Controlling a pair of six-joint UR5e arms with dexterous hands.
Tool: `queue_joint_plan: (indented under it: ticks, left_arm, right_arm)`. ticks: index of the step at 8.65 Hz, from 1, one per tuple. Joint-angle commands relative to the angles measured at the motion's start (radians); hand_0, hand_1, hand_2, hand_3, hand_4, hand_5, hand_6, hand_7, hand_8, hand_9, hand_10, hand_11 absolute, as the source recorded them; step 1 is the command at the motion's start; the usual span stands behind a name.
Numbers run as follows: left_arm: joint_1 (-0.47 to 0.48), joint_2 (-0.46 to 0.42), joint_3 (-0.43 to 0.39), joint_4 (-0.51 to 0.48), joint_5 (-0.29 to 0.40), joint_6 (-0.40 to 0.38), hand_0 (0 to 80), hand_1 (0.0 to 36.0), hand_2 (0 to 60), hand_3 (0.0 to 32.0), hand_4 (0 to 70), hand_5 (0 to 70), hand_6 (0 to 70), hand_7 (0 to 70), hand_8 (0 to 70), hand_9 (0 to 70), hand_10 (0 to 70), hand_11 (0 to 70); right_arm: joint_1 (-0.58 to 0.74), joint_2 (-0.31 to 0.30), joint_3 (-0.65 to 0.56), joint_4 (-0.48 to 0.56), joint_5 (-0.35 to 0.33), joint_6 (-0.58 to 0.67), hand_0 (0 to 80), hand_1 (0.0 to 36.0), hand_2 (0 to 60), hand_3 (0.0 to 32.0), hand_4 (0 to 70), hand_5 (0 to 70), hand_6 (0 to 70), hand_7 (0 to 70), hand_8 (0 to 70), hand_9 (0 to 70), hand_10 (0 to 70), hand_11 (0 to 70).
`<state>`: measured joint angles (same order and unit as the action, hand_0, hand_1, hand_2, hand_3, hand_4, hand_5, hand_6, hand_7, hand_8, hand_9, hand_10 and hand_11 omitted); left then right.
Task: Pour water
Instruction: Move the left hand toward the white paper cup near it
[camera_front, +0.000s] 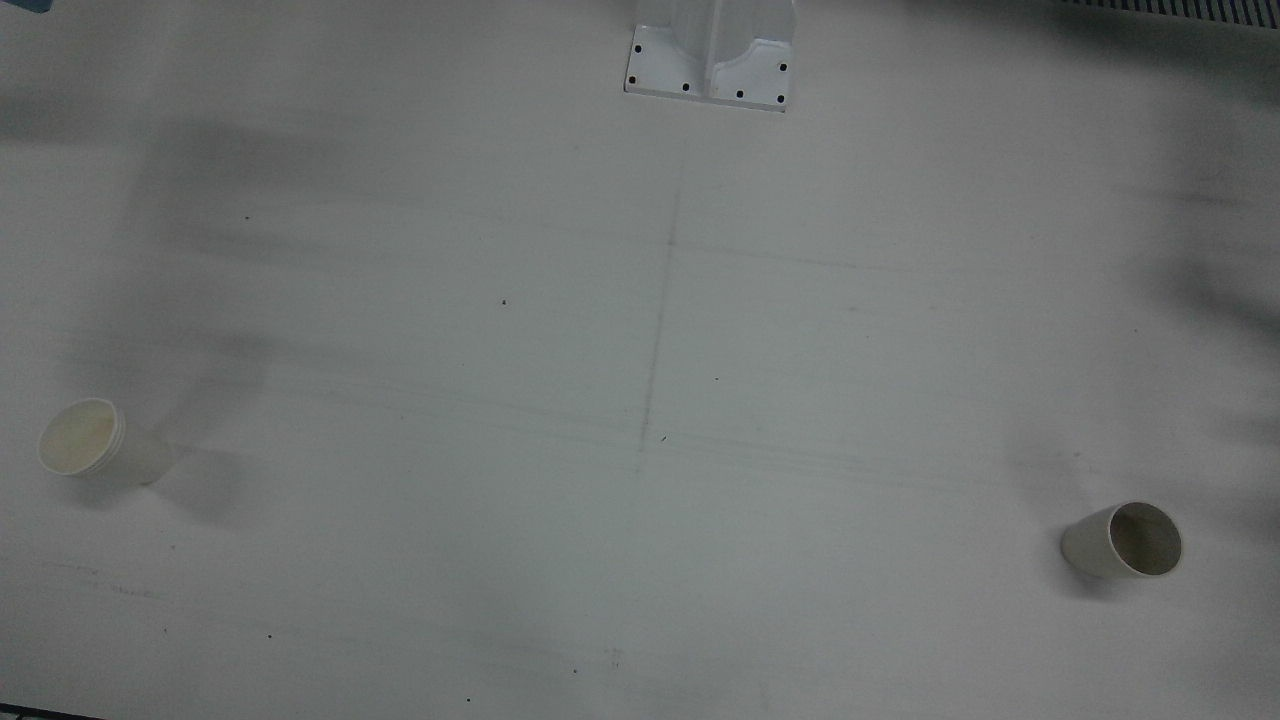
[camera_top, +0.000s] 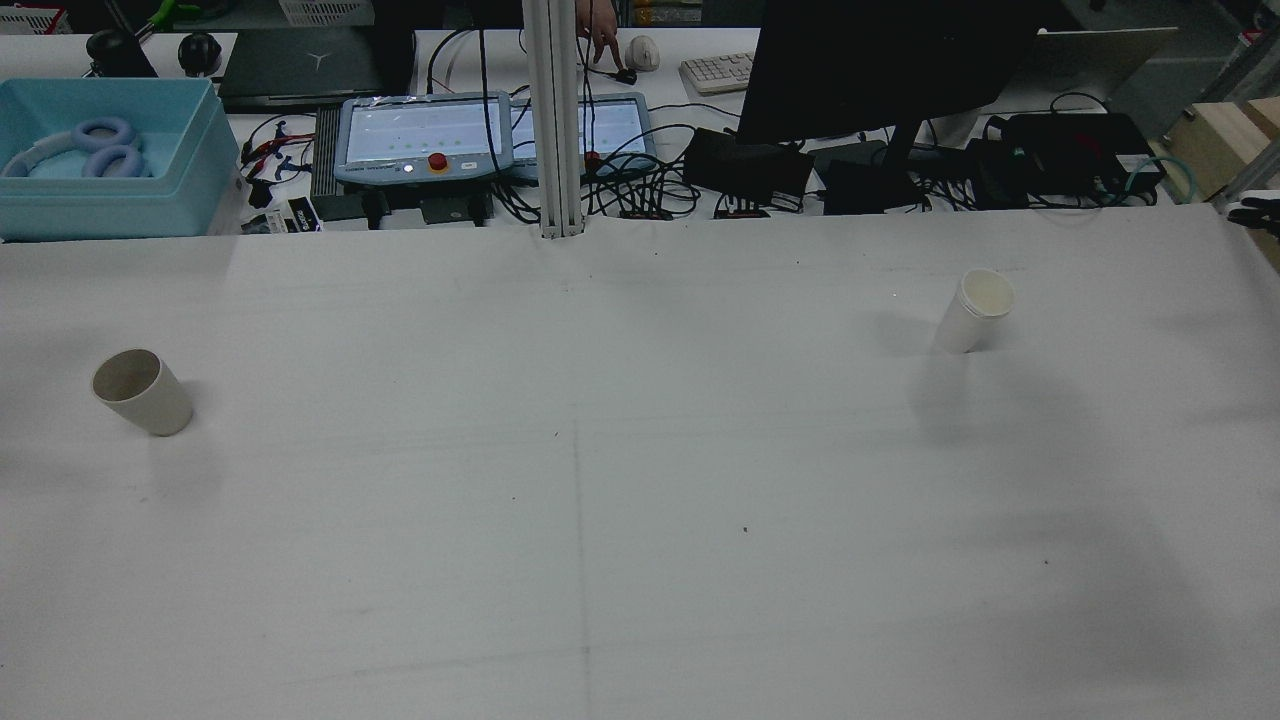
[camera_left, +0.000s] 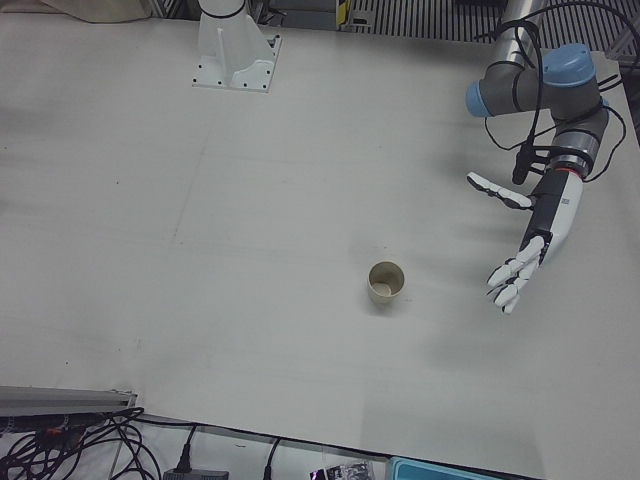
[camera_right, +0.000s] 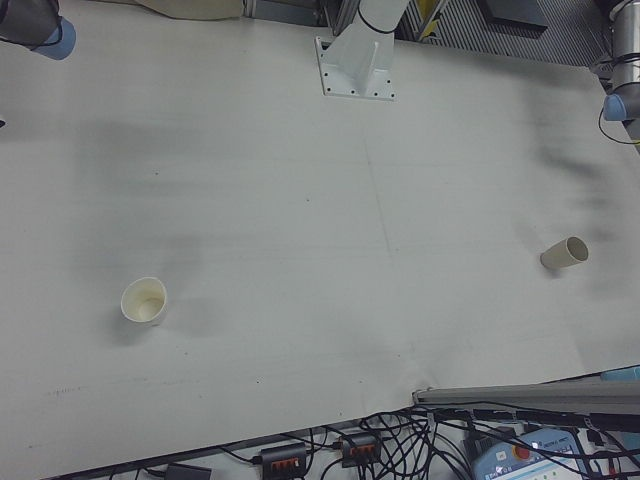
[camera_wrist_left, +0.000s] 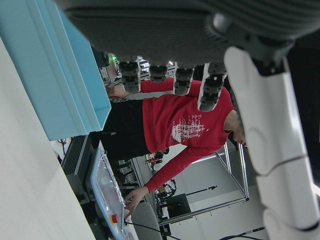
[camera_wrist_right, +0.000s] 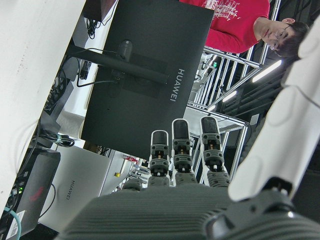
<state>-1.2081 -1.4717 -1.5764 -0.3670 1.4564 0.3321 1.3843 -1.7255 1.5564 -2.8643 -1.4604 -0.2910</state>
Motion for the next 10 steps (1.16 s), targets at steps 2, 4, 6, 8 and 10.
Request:
queue_joint_plan:
  ticks: [2, 4, 6, 8, 10]
  left_arm:
    - [0.094, -0.047, 0.075, -0.038, -0.014, 0.103, 63.8, 12.1, 0.0, 0.0, 22.1, 5.2, 5.5, 10.7, 6.2, 3.8, 7.6, 13.1]
    - [0.152, -0.074, 0.128, -0.050, -0.016, 0.142, 64.3, 12.7, 0.0, 0.0, 21.8, 4.9, 5.2, 10.5, 5.8, 3.2, 6.1, 11.1]
    - [0.182, -0.130, 0.226, -0.073, -0.016, 0.142, 63.9, 12.5, 0.0, 0.0, 21.4, 4.6, 4.8, 10.1, 5.4, 2.7, 5.5, 10.2]
    - [0.186, -0.157, 0.268, -0.082, -0.016, 0.151, 64.3, 13.0, 0.0, 0.0, 21.0, 4.5, 4.5, 9.9, 5.2, 2.4, 5.3, 10.0]
    - [0.214, -0.157, 0.269, -0.087, -0.039, 0.185, 64.6, 13.2, 0.0, 0.0, 21.2, 4.8, 4.7, 10.1, 5.2, 2.5, 5.5, 10.3]
  right_arm:
    - [-0.007, 0.040, 0.001, -0.040, 0.000, -0.039, 50.3, 8.5, 0.0, 0.0, 28.1, 19.8, 24.2, 28.2, 17.9, 19.2, 0.0, 0.0]
    - [-0.007, 0.040, 0.001, -0.041, 0.000, -0.042, 50.2, 8.2, 0.0, 0.0, 28.1, 19.9, 24.2, 28.1, 17.8, 19.1, 0.0, 0.0]
    - [-0.008, 0.040, 0.001, -0.041, 0.000, -0.053, 49.9, 7.9, 0.0, 0.0, 28.1, 20.3, 24.4, 28.4, 18.1, 19.1, 0.0, 0.0]
    - [-0.005, 0.038, 0.001, -0.041, 0.000, -0.053, 50.0, 7.6, 0.0, 0.0, 27.7, 20.0, 23.9, 27.8, 17.9, 18.6, 0.0, 0.0]
    - [-0.010, 0.038, 0.001, -0.041, 0.000, -0.054, 50.0, 7.7, 0.0, 0.0, 26.8, 20.0, 23.6, 27.5, 17.7, 18.3, 0.0, 0.0]
